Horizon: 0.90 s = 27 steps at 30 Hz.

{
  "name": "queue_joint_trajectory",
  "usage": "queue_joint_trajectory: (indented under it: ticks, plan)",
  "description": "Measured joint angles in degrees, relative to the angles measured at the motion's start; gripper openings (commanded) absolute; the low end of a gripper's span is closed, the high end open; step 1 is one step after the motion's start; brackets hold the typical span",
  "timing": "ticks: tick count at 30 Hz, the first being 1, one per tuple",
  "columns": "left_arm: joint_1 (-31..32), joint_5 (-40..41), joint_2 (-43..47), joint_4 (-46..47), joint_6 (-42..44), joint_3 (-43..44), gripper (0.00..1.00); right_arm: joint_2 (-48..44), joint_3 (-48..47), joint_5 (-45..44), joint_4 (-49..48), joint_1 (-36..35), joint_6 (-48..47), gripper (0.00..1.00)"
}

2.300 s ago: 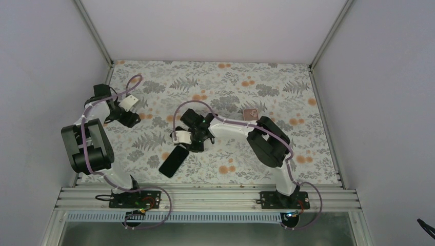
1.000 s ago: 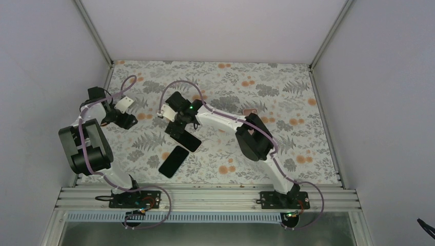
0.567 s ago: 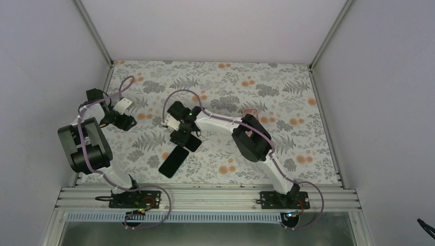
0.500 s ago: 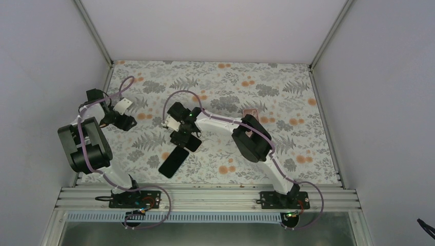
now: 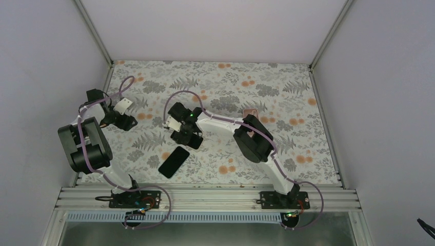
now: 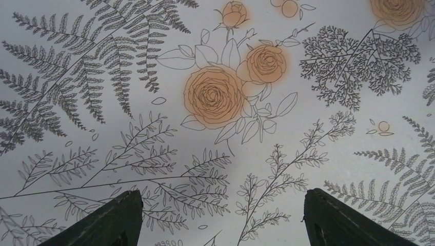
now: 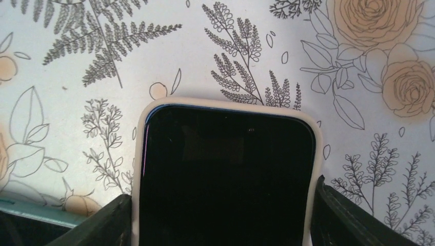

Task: Take the phone out of the phone case
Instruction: Pick up the phone at the center of the board.

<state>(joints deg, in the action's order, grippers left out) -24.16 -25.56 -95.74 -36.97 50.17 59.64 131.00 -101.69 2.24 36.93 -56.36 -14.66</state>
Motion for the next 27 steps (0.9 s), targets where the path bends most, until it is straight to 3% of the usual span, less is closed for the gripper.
queue_joint_trajectory:
  ticks: [6,10,20,22,27]
  plan:
    - [0.09,-3.08,0.02,-2.16,0.20,0.07,0.83,0.11,-0.92,0.39,1.18,0.66,-1.05,0.56]
    - [1.22,-9.60,-1.07,-9.88,1.53,2.40,0.83,-1.60,1.97,-0.50,-1.44,0.85,-2.67,0.57]
    - [12.55,-20.61,-8.61,-23.23,0.74,10.08,0.85,-6.71,3.74,-4.35,-2.49,4.07,-4.66,0.57]
    - [13.53,-21.49,-10.16,-24.20,-0.81,12.39,0.85,-7.21,2.69,-4.66,-2.71,4.02,-4.87,0.63]
    - [14.01,-22.34,-12.87,-24.57,-4.24,17.27,0.85,-7.13,-0.42,-5.57,-2.32,3.89,-5.11,0.94]
